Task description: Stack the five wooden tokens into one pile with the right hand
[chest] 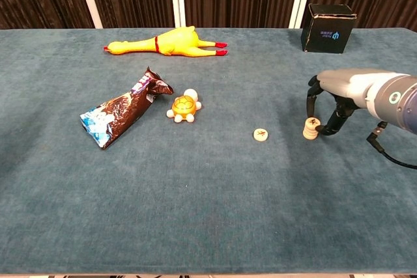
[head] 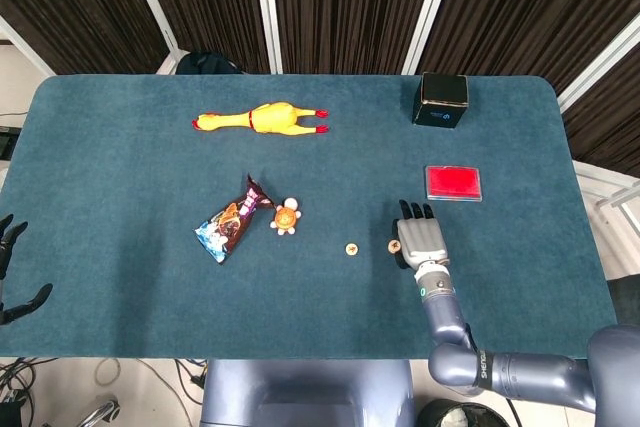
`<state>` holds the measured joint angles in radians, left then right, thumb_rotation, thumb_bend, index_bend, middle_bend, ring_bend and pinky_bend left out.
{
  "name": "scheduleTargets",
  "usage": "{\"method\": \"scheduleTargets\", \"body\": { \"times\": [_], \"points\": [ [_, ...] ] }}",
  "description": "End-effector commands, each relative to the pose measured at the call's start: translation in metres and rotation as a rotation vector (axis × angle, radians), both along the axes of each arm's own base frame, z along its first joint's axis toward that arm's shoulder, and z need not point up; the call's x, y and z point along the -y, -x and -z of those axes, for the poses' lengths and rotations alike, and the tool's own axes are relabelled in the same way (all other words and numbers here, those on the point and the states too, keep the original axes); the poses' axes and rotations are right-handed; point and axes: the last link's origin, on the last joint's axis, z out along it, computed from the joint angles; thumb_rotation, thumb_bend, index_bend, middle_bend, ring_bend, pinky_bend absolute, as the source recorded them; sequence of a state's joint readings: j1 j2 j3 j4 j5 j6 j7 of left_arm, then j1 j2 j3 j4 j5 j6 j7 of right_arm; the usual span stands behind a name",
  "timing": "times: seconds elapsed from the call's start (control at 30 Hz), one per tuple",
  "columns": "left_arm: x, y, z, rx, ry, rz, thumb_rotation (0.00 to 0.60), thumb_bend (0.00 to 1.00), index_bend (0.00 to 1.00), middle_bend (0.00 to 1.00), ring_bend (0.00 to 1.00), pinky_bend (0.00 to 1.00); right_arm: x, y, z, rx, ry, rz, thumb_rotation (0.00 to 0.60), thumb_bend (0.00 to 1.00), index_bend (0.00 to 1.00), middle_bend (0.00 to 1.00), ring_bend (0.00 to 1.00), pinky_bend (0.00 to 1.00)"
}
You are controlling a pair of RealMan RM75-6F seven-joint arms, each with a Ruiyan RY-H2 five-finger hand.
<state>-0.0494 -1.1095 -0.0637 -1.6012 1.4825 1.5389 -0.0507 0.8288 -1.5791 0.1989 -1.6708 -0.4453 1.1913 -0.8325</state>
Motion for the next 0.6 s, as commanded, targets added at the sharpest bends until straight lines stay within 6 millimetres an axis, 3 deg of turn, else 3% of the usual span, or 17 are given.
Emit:
{"method": "scheduleTargets", "body": {
  "times": [0.03,0.23,0.6],
  "points": [
    [0.0,0.0,0.0,0.0,0.001,-0.001,0.6,0.21,0.12,0.0,0.0,0.01,-0.001,-0.002,-0.002,0.001,0.003,-0.004,0.6,0.43,0.39,0.01,0.0,0.0],
    [0.0,0.0,0.001,0.0,0.003,-0.002,0.6,0.21,0.12,0.0,0.0,0.01,-0.001,-0.013,-0.008,0.025,0.013,-0.021,0.6,0.43,0.31,0.01,0.0,0.0],
    [0.0,0.0,0.0,0.008,0.003,-0.002,0.6,0.21,0.15,0.0,0.0,0.01,-0.011,-0.04,0.005,-0.011,0.012,-0.074,0.6,0.43,0.28,0.01,0.0,0.0]
  ]
}}
